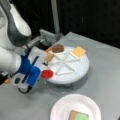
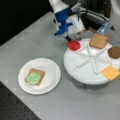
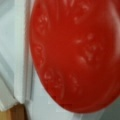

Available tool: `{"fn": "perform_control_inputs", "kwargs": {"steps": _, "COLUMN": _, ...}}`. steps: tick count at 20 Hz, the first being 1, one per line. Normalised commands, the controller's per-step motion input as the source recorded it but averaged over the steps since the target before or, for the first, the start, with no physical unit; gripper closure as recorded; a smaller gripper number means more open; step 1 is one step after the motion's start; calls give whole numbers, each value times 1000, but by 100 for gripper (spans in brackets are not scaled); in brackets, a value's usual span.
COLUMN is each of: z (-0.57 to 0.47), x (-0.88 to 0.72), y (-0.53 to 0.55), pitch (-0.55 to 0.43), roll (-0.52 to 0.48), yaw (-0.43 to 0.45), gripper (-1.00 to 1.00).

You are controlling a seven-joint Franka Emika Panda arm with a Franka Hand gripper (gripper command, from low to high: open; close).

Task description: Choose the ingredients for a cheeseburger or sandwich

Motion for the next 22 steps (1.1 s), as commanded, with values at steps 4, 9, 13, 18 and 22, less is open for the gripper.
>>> {"fn": "perform_control_inputs", "kwargs": {"steps": 4, "z": 2, "x": 346, "y": -241, "pitch": 24, "roll": 300, "yaw": 100, "gripper": -100}}
{"fn": "perform_control_inputs", "kwargs": {"steps": 9, "z": -11, "x": 312, "y": -169, "pitch": 2, "roll": 304, "yaw": 79, "gripper": -100}}
{"fn": "perform_control_inputs", "kwargs": {"steps": 13, "z": -19, "x": 233, "y": -141, "pitch": 3, "roll": 263, "yaw": 75, "gripper": -100}}
{"fn": "perform_control_inputs", "kwargs": {"steps": 18, "z": -18, "x": 201, "y": -139, "pitch": 1, "roll": 223, "yaw": 62, "gripper": -100}}
{"fn": "perform_control_inputs", "kwargs": {"steps": 22, "z": -4, "x": 188, "y": -127, "pitch": 14, "roll": 212, "yaw": 68, "gripper": -100}}
